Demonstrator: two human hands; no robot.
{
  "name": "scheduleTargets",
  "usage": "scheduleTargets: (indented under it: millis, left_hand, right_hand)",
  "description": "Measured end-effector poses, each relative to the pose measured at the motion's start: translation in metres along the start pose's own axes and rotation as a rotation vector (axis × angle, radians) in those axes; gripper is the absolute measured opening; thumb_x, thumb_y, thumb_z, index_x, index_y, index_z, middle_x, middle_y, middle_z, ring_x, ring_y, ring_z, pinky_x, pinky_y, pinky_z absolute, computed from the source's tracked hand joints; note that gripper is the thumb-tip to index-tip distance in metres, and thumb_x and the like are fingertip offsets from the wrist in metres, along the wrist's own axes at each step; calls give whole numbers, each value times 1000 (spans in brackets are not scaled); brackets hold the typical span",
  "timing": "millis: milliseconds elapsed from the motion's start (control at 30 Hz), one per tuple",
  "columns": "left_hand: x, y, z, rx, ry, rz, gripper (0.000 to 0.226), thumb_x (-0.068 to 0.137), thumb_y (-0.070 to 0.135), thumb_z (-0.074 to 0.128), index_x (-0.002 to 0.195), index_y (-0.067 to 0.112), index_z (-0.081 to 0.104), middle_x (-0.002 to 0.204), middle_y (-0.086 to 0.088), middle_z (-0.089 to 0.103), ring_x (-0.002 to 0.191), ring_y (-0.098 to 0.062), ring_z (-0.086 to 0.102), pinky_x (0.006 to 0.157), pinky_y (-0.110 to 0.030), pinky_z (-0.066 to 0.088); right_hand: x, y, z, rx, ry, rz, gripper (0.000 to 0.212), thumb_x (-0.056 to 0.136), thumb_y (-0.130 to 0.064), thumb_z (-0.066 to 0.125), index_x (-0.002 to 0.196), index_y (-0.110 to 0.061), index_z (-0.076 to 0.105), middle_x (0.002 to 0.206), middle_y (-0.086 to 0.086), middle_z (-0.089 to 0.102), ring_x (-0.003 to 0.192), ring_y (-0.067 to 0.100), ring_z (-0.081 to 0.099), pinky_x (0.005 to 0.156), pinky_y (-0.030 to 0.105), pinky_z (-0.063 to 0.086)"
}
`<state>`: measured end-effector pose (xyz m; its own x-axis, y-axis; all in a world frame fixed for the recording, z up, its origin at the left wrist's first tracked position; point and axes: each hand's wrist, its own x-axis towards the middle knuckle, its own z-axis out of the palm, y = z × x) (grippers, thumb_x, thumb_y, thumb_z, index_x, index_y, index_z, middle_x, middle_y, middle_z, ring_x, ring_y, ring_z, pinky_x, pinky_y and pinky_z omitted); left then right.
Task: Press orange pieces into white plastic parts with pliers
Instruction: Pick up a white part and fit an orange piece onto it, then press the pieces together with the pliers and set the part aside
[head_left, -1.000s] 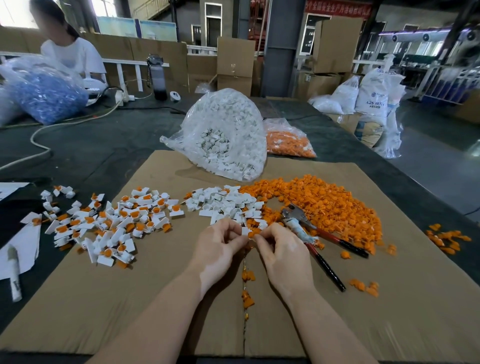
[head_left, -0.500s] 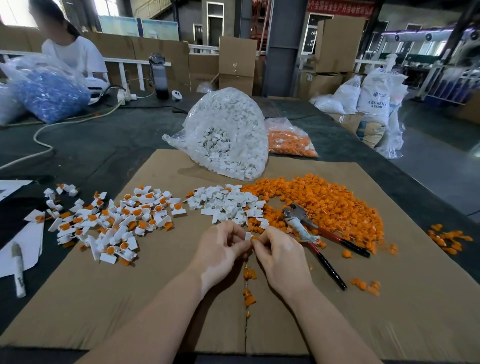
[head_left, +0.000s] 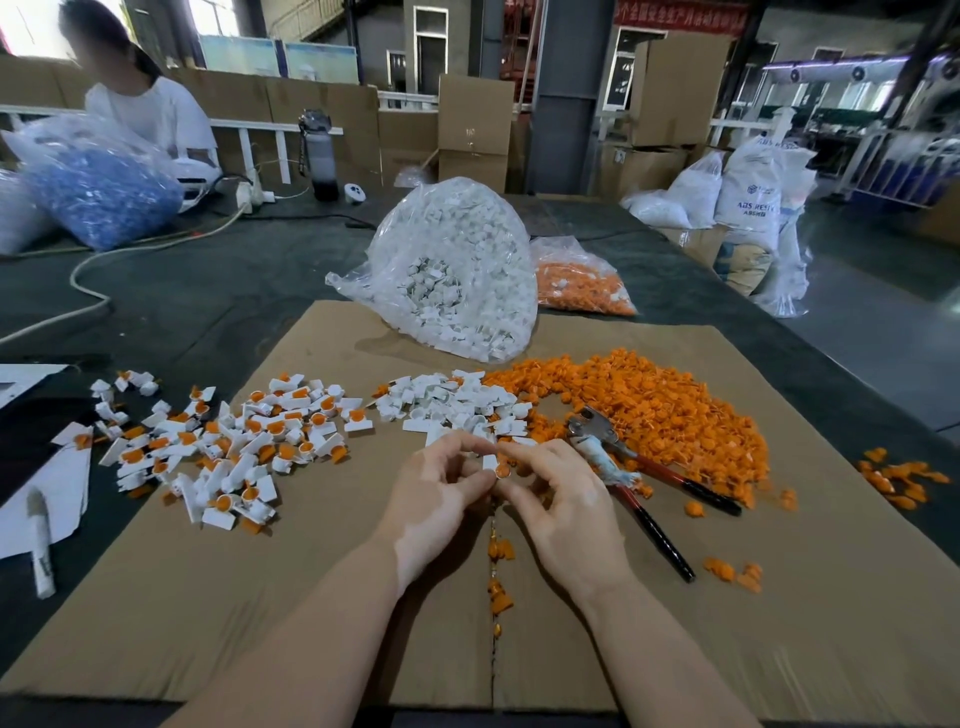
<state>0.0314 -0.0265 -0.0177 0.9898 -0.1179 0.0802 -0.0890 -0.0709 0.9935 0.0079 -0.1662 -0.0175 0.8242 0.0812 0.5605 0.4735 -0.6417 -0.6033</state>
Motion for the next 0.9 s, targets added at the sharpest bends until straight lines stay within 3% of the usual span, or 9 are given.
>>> scheduleTargets:
  millis: [133,633,767,900]
  left_hand:
    - [-1,1,0,7,-18,8,18,85,-2,60,91,15,63,69,-15,47,66,-23,47,67,-33,44]
    - [-2,3,0,65,-17,17,12,85,6,63,89,17,64,67,-9,56,64,-17,53,62,-22,45]
    - [-1,3,1,93,-14,44,7,85,11,65,90,16,64,68,-11,57,66,-19,52,66,-32,43]
    - [1,3,1,66,15,30,9,83,7,67,91,10,63,62,-6,56,59,-10,57,60,-19,47]
  right_hand:
    - [1,0,0,0,-3,11,23,83,-8,67,104,-17,70,83,-6,55,81,12,54,72,33,50]
    - [1,2,1,-32,11,6,17,83,-10,68,99,-15,69,85,-9,54,80,8,52,71,28,50]
    - [0,3,2,-34,-4,23,19,82,-10,69,100,-15,69,86,-9,56,83,10,53,74,31,50]
    - [1,2,-3,-85,81,78,24,82,-19,70,105,-15,68,95,-5,61,92,10,56,82,30,48]
